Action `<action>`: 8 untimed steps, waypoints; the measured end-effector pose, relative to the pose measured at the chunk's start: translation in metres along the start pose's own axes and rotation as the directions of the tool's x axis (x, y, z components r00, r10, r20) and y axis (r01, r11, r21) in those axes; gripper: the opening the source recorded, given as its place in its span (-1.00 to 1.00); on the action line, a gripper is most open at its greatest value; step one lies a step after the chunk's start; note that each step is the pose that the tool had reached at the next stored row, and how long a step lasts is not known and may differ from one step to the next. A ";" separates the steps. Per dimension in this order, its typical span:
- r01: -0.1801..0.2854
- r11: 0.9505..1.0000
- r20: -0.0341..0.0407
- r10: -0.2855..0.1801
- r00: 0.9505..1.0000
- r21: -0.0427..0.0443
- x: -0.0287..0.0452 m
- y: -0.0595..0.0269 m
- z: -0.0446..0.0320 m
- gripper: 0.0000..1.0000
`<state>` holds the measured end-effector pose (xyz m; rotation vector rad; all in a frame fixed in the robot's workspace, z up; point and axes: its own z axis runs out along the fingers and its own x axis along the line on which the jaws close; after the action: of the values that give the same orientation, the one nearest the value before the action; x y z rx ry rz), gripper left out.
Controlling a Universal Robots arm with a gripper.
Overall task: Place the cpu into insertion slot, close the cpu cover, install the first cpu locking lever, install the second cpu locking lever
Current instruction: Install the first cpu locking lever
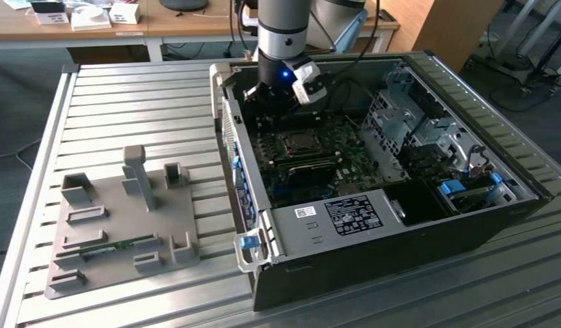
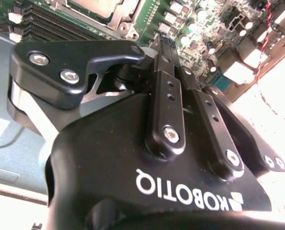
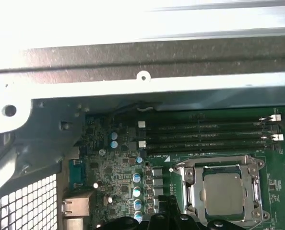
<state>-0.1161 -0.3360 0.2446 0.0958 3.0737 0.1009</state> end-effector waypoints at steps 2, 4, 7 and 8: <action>0.000 1.000 0.001 0.000 1.000 -0.001 0.0001 0.0011 -0.0009 -0.79; 0.000 1.000 0.002 0.000 1.000 -0.001 0.0001 0.0020 -0.0022 -0.79; 0.000 1.000 0.003 0.000 1.000 -0.001 0.0002 0.0033 -0.0044 -0.79; 0.000 1.000 0.003 0.000 1.000 -0.001 0.0002 0.0036 -0.0052 -0.79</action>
<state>-0.1164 -0.3327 0.2501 0.0955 3.0703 0.1026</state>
